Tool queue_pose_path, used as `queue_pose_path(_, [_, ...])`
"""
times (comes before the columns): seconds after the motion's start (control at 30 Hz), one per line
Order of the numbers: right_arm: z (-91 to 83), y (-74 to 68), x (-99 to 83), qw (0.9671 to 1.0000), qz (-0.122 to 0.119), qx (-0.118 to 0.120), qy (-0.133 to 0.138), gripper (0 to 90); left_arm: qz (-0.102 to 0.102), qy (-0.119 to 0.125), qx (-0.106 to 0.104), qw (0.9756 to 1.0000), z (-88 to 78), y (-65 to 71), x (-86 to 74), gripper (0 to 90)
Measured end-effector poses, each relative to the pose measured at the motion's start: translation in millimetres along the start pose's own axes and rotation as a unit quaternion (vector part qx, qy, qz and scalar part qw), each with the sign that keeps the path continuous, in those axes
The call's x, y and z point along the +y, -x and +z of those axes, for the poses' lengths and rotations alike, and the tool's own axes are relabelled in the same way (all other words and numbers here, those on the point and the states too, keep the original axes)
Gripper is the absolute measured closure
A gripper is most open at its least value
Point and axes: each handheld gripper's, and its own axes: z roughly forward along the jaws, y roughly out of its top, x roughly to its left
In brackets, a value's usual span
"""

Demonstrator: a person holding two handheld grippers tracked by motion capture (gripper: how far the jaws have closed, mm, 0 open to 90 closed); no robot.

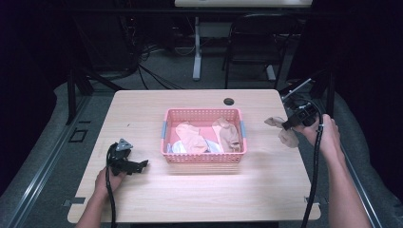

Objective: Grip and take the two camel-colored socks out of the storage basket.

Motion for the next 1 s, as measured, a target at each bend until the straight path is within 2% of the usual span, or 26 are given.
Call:
queue_pose_path(0.1, [7.2, 1.9, -3.3, 1.0, 0.006, 0.005, 0.002, 85.8, 0.0, 0.0, 0.0, 1.0, 0.0, 0.0, 0.0, 0.0])
queue_pose_path(0.13, [17.2, 4.0, -7.2, 0.9999, 0.012, 0.012, 0.0, 85.8, 0.0, 0.0, 0.0, 1.0, 0.0, 0.0, 0.0, 0.0])
queue_pose_path(0.23, [27.0, 5.4, -10.7, 0.9998, 0.016, 0.009, -0.005, 85.8, 0.0, 0.0, 0.0, 1.0, 0.0, 0.0, 0.0, 0.0])
queue_pose_path(0.37, [41.0, 5.9, -15.5, 0.9996, 0.019, 0.017, -0.009, 85.8, 0.0, 0.0, 0.0, 1.0, 0.0, 0.1, -0.1, 0.0])
queue_pose_path(0.5, [54.4, 3.7, -19.1, 0.9995, 0.023, 0.019, -0.006, 85.8, 0.0, 0.0, 0.0, 1.0, 0.0, 0.0, 0.0, 0.0])
queue_pose_path(0.6, [64.1, 1.6, -19.4, 0.9995, 0.023, 0.01, -0.017, 85.8, 0.0, 0.0, 0.0, 1.0, 0.0, 0.0, 0.0, 0.0])
queue_pose_path(0.83, [80.9, 1.3, -22.2, 0.9992, 0.025, 0.012, -0.03, 85.8, 0.0, 0.0, 0.0, 1.0, 0.0, 0.1, -0.1, 0.0])
queue_pose_path(0.9, [87.4, 1.1, -25.0, 0.9989, 0.038, 0.016, -0.023, 85.8, 0.0, 0.0, 0.0, 1.0, 0.0, 0.0, 0.0, 0.0])
queue_pose_path(1.0, [95.7, 2.7, -28.4, 0.9985, 0.044, 0.02, -0.025, 85.7, 0.0, 0.0, 0.0, 1.0, 0.0, 0.0, -0.1, 0.0])
